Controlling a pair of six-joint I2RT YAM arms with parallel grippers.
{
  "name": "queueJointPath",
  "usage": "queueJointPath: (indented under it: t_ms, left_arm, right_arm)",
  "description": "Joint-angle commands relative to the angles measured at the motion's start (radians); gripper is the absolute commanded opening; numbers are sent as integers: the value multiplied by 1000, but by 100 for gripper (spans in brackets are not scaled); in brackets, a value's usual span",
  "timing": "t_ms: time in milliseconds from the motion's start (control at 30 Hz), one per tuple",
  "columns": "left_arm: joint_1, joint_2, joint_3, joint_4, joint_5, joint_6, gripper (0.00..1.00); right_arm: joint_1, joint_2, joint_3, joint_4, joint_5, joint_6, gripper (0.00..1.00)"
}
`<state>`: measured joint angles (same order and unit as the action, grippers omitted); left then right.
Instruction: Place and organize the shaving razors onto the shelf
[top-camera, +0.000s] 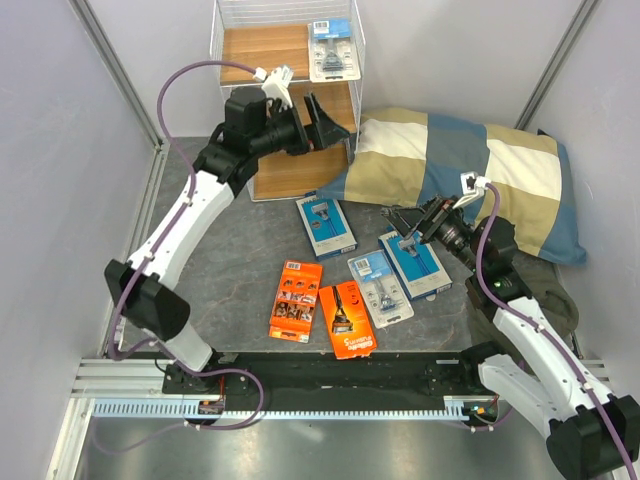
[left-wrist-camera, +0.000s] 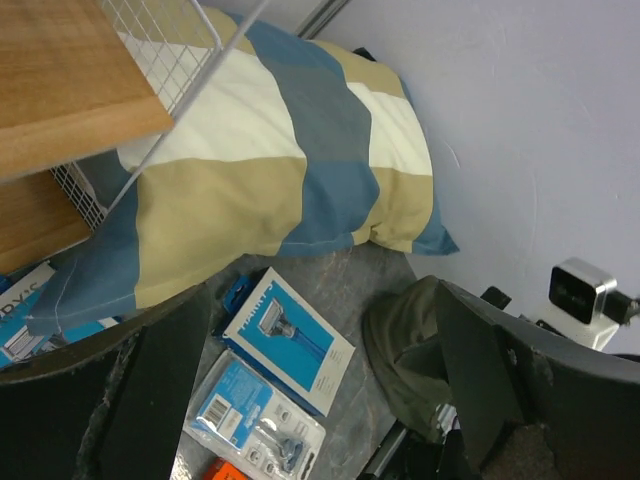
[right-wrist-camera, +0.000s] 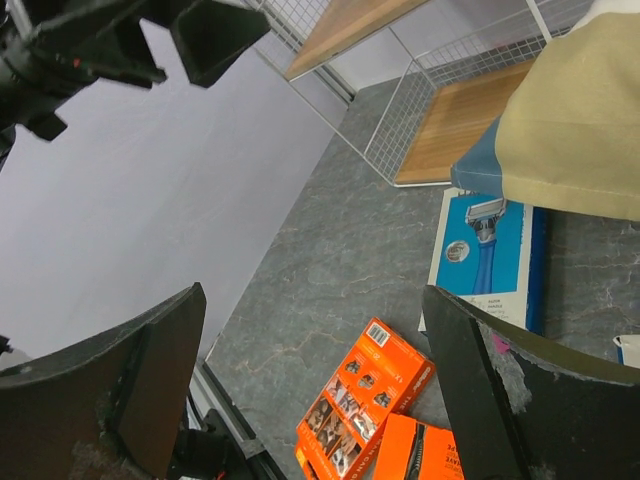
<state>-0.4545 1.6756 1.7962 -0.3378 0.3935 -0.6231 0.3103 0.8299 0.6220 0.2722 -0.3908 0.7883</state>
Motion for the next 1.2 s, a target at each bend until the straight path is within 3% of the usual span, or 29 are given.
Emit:
queueJointPath:
  t_ms: [0, 200, 567, 867, 967, 1167]
  left_arm:
    - [-6, -128, -164, 46, -38, 88, 100]
    - [-6, -215, -407, 43, -87, 94, 100]
    - [-56, -278, -797, 98, -93, -24, 100]
    - [-79, -304, -836, 98, -119, -52, 100]
    - [-79, -310, -825, 97, -117, -47, 100]
    - [-79, -303, -827, 95, -116, -44, 100]
  right_arm:
    - [0, 11, -11, 25, -5, -8, 98]
    - [1, 25, -16, -10, 3, -43, 98]
    - [1, 87, -48, -142, 46, -147, 98]
    - [3, 207, -22, -271, 69, -267, 97]
    - [22, 271, 5, -352, 82, -306, 87]
    - [133, 388, 64, -444, 239, -363, 81]
